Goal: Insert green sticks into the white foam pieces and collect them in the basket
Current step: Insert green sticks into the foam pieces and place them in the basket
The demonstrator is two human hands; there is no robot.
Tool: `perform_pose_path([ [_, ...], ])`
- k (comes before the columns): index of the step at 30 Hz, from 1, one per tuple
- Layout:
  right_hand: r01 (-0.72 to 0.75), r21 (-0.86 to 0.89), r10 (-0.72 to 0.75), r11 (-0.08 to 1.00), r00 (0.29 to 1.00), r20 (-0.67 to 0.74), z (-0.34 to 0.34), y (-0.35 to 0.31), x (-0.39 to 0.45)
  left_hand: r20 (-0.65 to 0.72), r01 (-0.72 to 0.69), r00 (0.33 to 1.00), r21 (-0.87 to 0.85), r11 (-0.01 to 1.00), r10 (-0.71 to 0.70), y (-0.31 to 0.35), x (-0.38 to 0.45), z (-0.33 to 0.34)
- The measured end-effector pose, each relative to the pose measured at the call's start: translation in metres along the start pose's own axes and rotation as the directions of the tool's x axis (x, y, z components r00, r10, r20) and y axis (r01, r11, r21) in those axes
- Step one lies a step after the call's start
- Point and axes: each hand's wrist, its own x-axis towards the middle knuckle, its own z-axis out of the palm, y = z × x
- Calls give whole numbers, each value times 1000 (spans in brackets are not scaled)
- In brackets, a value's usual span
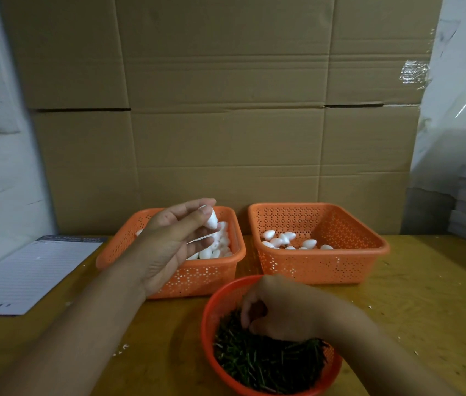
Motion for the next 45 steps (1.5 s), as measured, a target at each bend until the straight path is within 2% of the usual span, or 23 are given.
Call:
perform_pose_path([
  [3,-4,13,4,1000,1000,-21,0,0,1,25,-1,1000,-15,1000,2,1,-2,1],
  [10,-24,130,42,991,990,-138,-3,0,0,-22,-45,999,24,999,46,2,-1,3],
  [15,-57,114,82,992,971,-224,-3,0,1,2,-45,999,27,999,45,0,-1,3],
  [26,-68,172,108,983,966,-234,-4,-2,0,33,-52,998,39,998,51,0,-3,4],
  [34,-27,207,75,978,971,-227,-3,-3,1,37,-66,997,79,995,64,-1,-2,3],
  [39,-35,334,99,942,979,-178,-1,-4,1,37,-53,998,43,998,51,-3,-1,3],
  [45,-3,459,100,889,977,-187,-7,-8,-1,43,-44,998,53,998,41,-4,1,-2],
])
